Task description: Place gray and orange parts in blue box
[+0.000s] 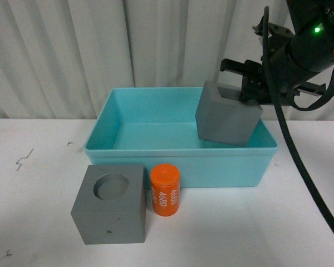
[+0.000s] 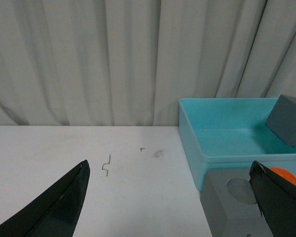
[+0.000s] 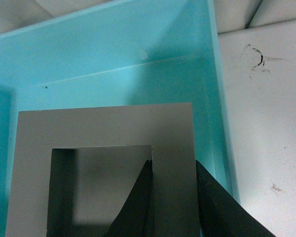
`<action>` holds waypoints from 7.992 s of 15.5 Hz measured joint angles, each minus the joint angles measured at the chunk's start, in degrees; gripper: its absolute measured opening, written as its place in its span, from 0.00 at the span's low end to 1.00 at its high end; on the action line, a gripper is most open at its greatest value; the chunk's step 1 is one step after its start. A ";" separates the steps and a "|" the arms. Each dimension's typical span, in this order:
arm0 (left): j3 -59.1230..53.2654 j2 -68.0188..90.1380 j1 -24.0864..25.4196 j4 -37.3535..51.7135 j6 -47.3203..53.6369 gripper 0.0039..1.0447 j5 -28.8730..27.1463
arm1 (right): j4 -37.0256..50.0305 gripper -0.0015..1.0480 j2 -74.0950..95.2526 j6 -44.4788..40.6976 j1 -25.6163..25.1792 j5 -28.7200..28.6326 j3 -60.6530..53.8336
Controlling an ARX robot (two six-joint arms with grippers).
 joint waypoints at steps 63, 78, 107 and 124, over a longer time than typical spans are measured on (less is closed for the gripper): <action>0.00 0.00 0.00 0.02 0.00 0.94 0.00 | 13.46 0.71 -123.45 -18.58 -12.15 4.57 -90.97; 27.76 69.46 -10.43 12.24 -16.79 0.94 4.31 | 13.49 0.94 -123.45 -18.60 -12.15 4.52 -90.97; 38.82 97.37 -14.38 9.01 -3.74 0.20 -3.89 | 13.49 0.94 -123.45 -18.60 -12.15 4.52 -90.97; 79.89 107.49 -25.22 -8.41 -2.47 0.20 -9.77 | 13.46 0.94 -123.45 -18.60 -12.15 4.52 -90.97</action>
